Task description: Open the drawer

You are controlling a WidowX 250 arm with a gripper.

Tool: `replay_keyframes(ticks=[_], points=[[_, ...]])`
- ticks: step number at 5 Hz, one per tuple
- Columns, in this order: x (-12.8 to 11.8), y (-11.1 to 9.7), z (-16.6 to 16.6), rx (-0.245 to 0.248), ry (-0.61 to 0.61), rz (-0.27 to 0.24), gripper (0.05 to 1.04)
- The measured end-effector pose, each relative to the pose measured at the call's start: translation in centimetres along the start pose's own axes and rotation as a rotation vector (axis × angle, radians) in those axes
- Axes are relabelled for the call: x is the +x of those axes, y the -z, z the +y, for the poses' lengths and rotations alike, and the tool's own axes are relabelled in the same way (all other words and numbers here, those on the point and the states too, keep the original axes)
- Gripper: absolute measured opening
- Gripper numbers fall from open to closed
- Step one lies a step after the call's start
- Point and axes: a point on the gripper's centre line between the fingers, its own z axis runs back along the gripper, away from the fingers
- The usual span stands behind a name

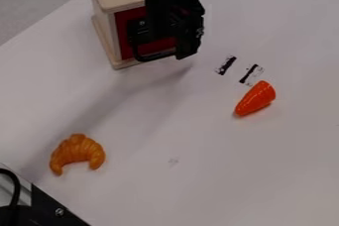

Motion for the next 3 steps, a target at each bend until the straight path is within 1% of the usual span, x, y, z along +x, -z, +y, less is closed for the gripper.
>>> replay_keyframes(ticks=[1,2,3], points=[[-0.3,1.0,-0.2,-0.017,-0.001,0.026,0.994],[0.2,2.1,0.0,-0.004,0.087,-0.051,0.994],[0.6,2.3,1.0,0.009,0.159,-0.093,0.994]])
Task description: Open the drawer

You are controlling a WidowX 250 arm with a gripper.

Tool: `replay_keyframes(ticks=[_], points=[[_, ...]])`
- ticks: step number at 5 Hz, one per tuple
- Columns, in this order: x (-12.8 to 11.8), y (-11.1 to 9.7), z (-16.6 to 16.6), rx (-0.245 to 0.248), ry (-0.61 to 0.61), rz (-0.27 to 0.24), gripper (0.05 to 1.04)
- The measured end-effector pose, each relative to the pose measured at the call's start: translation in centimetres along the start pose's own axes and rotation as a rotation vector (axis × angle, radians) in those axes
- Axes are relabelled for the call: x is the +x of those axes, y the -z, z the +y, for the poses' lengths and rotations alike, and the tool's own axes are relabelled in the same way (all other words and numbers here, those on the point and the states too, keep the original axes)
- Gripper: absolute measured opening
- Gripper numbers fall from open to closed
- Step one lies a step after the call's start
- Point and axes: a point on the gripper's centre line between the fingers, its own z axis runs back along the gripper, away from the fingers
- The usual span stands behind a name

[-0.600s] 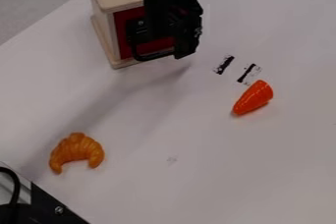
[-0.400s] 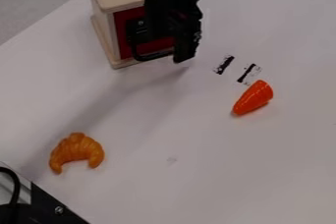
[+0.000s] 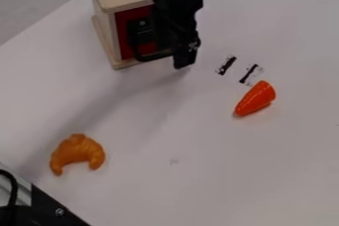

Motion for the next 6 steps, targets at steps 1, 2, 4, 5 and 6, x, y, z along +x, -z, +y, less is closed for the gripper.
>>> replay_keyframes(ticks=[1,2,4,5,6], points=[[0.7,0.8,0.8,0.034,0.019,-0.036,0.994],[1.0,1.8,1.4,0.081,0.015,-0.016,0.995],[1.8,4.0,1.9,0.188,0.024,0.034,0.961],[1.9,4.2,1.7,0.17,0.025,0.041,0.686],[2.0,4.0,1.8,0.152,0.045,0.067,0.395]])
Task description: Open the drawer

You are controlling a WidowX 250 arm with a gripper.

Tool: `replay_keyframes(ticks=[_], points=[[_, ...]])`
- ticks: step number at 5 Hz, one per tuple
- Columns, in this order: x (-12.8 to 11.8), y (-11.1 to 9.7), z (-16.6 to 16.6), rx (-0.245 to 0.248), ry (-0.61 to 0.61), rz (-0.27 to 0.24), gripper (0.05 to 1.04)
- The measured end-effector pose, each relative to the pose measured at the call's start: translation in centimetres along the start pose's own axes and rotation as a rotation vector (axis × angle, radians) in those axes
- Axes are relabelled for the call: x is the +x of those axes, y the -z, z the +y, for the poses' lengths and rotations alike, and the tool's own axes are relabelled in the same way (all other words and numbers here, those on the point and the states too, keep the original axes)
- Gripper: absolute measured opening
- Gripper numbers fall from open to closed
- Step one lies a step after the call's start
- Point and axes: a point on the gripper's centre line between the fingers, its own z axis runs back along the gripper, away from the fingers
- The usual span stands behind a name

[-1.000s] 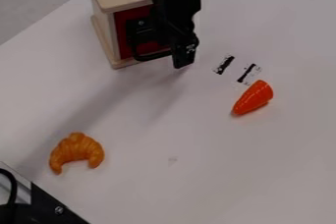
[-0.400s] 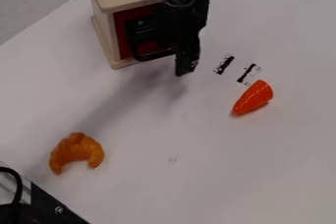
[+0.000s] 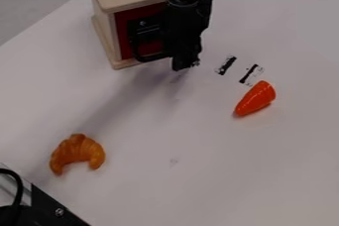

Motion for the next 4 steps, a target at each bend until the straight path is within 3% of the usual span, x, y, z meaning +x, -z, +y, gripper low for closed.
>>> replay_keyframes(ticks=[1,2,4], points=[[-0.2,0.0,-0.1,0.008,0.013,0.017,0.18],[-0.3,0.2,-0.4,0.009,0.023,0.03,0.122],[-1.2,0.1,-2.8,0.003,0.056,0.04,0.117]])
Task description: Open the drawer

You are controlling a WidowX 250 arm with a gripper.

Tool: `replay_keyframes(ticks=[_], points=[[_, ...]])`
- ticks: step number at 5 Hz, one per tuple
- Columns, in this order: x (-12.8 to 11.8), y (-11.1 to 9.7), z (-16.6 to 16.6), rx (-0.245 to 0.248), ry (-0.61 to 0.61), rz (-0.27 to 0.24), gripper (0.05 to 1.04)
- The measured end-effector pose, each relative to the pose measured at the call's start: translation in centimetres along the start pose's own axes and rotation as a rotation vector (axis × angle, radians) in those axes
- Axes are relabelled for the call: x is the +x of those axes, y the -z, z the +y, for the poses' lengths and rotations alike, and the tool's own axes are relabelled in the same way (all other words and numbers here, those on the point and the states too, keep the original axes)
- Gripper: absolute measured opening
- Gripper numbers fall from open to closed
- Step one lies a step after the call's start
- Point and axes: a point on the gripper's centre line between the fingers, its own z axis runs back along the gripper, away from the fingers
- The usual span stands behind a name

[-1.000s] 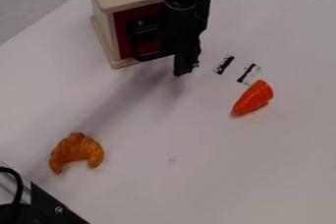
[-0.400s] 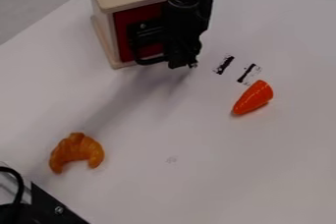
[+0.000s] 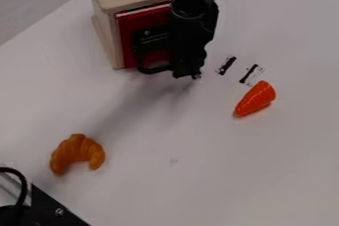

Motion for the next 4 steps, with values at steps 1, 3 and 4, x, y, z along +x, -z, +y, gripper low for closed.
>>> replay_keyframes(ticks=[1,3,4], points=[[-0.3,-0.2,-1.4,0.0,0.023,-0.007,0.117],[-0.8,-0.6,-3.8,-0.002,0.05,-0.011,0.117],[-0.7,-0.6,-4.1,0.0,0.042,-0.007,0.117]])
